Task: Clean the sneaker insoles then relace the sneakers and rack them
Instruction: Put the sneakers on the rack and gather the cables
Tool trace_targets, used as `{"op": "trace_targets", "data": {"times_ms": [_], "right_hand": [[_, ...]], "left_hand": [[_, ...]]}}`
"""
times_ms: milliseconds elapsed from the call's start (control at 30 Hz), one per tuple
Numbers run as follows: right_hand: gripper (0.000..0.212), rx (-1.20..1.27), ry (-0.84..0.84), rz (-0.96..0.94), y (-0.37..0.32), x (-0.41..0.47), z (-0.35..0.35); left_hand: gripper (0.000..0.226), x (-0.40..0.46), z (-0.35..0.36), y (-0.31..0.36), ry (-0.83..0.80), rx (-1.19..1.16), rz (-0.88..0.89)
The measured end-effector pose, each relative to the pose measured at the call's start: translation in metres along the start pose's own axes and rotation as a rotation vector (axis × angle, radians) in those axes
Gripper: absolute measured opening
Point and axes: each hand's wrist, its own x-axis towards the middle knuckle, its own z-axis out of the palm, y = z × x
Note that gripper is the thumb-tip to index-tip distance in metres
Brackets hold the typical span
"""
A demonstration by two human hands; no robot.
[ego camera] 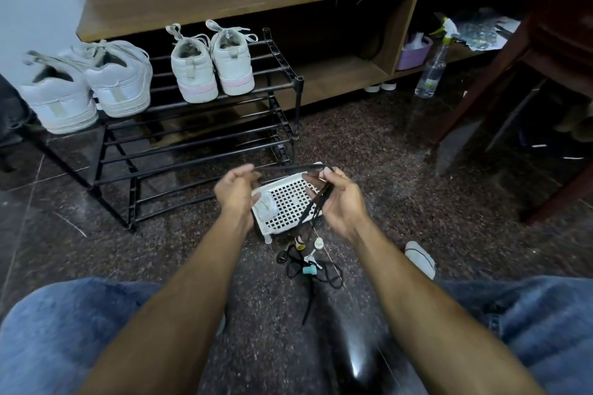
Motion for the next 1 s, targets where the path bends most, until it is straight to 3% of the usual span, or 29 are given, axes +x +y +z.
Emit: {"op": "trace_targets", "data": {"times_ms": [233, 333, 433, 500, 633, 733, 900, 1000], "right_hand": [[0.031, 0.268, -0.022, 0.024, 0.003, 0.008, 0.02], [0.032, 0.359, 0.033, 0.01, 0.01, 0.017, 0.021], [0.028, 0.33, 0.095, -0.027, 0.014, 0.03, 0.016], [0.025, 0.201, 0.163, -0.041, 0.019, 0.04, 0.009], [0.022, -0.045, 0.278, -0.046, 0.037, 0.068, -0.016], [0.02, -0.175, 0.349, 0.023, 0.047, 0.096, -0.042], [0.012, -0.278, 0.406, 0.161, 0.047, 0.152, -0.073], [0.008, -0.321, 0.414, 0.184, 0.048, 0.19, -0.084]], "left_hand": [[0.029, -0.02, 0.011, -0.061, -0.112, 0.186, -0.238], [0.042, -0.02, 0.013, -0.075, -0.296, 0.154, -0.332], [0.042, -0.015, 0.012, -0.085, -0.482, 0.039, -0.454], [0.033, -0.009, 0.013, -0.089, -0.5, 0.005, -0.516], [0.024, 0.009, 0.018, -0.098, -0.416, 0.146, -0.481], [0.021, 0.03, 0.017, -0.108, -0.263, 0.321, -0.426], [0.033, 0.09, -0.003, -0.143, 0.075, 0.589, -0.296], [0.036, 0.115, -0.006, -0.157, 0.117, 0.785, -0.263]]}}
